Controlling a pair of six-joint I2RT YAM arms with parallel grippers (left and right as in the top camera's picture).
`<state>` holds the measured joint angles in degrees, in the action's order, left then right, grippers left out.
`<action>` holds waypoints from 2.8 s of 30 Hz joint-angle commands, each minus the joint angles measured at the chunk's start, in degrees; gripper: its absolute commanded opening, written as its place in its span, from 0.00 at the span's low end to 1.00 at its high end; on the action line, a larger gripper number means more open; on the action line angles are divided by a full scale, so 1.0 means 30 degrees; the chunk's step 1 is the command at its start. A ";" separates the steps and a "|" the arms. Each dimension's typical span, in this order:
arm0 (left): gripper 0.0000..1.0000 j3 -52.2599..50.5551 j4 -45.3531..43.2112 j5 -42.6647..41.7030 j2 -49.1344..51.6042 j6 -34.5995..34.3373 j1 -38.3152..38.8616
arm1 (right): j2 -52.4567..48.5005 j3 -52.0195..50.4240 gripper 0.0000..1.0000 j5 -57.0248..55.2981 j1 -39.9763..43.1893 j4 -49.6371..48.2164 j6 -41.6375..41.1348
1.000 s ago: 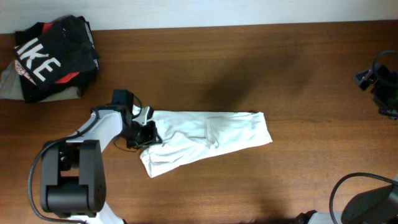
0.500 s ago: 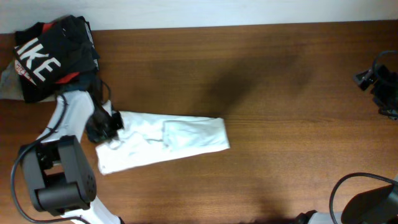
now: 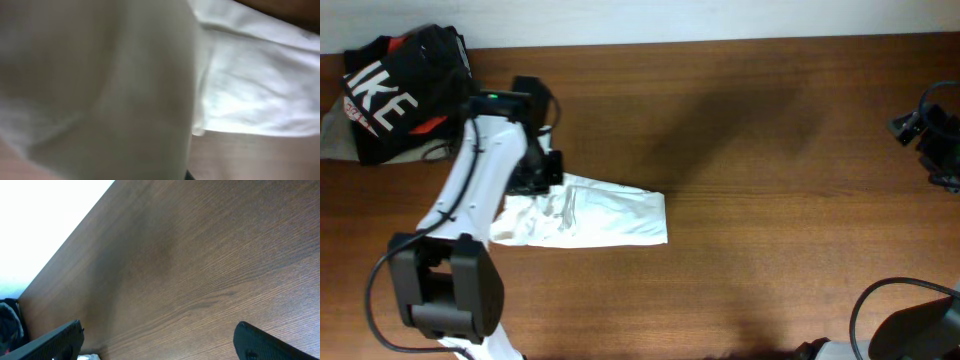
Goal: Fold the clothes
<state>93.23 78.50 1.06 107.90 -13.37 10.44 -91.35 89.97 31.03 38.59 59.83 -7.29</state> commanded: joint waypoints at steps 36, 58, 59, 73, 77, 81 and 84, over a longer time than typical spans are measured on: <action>0.04 -0.3432 -0.7235 -0.1581 -0.0831 -0.1851 0.9165 | -0.0029 0.0226 0.99 -0.0087 0.0022 -0.0007 0.0146; 0.50 -0.4240 -1.0222 -0.6739 -0.0852 -0.2004 1.0877 | -0.0029 0.0226 0.99 -0.0087 0.0022 -0.0015 0.0146; 0.50 -0.4240 -1.0207 -0.7002 -0.0911 -0.1916 1.0994 | -0.0029 0.0226 0.99 -0.0087 0.0022 -0.0015 0.0146; 0.70 -0.4262 -0.5880 -0.2543 -0.1960 0.0000 1.0040 | -0.0029 0.0226 0.99 -0.0087 0.0022 -0.0015 0.0146; 0.71 -0.4299 -0.7023 -0.2535 -0.0685 0.0036 1.1402 | -0.0029 0.0226 0.99 -0.0087 0.0022 -0.0015 0.0146; 0.72 -0.4299 -0.9245 -0.2375 -0.0568 0.1100 1.1992 | -0.0029 0.0226 0.99 -0.0087 0.0022 -0.0015 0.0146; 0.75 -0.4299 -0.9748 -0.1399 -0.0189 0.1435 1.1985 | -0.0029 0.0226 0.99 -0.0087 0.0022 -0.0015 0.0146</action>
<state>80.55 50.00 -6.70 106.02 -11.57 46.39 -91.35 89.97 31.05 38.59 59.83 -7.29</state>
